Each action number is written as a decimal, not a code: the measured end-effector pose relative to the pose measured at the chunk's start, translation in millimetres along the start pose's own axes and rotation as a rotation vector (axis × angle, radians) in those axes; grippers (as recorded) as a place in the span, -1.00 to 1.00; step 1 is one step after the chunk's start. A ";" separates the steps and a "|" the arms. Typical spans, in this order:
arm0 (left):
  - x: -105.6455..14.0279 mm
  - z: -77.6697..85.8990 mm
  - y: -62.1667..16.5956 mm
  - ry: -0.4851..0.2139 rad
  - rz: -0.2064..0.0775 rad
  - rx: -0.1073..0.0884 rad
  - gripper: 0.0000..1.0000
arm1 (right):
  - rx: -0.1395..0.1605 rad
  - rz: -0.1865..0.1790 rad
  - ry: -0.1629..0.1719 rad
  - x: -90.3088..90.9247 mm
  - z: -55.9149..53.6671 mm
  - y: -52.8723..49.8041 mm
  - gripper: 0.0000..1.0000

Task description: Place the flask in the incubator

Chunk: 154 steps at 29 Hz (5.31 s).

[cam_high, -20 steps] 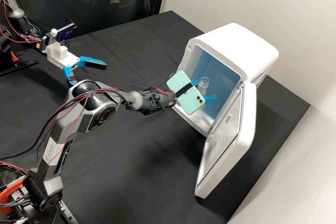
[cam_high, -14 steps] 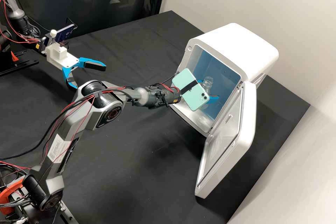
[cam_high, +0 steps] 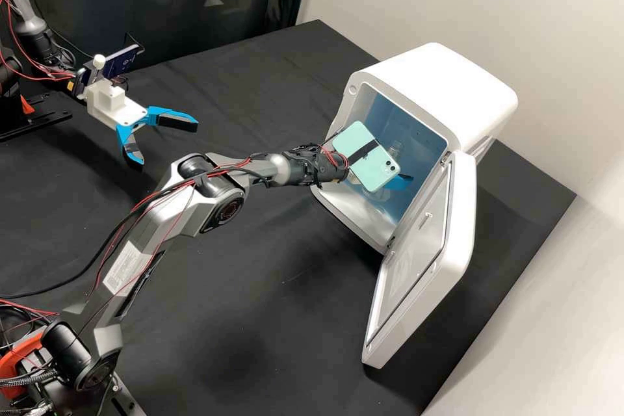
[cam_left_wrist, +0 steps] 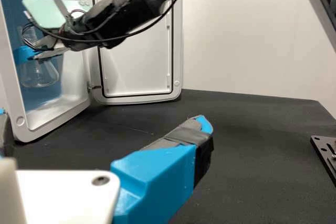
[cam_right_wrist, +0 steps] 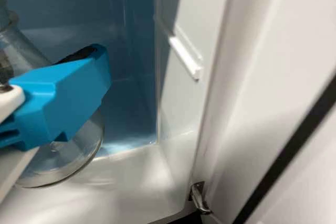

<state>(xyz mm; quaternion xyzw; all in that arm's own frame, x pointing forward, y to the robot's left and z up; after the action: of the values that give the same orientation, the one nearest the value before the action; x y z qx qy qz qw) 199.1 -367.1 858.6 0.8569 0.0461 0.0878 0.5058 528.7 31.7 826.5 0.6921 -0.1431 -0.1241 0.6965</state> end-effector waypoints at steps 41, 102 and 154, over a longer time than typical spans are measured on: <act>3.6 3.9 1.7 -0.019 0.007 0.003 1.00 | -0.147 -0.040 -0.080 36.0 12.9 -42.5 -1.00; 3.9 4.6 1.6 -0.019 0.009 0.000 1.00 | -0.215 -0.131 -0.094 47.0 36.0 -54.9 1.00; 1.8 1.9 6.2 -0.004 0.030 0.006 1.00 | 0.271 -0.112 0.103 -72.5 89.2 7.2 1.00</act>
<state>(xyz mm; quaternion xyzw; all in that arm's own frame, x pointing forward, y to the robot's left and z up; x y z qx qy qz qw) 201.2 -371.5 863.3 0.8591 0.0324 0.0937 0.5021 428.2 -24.1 831.8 0.7920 -0.0836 -0.1066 0.5953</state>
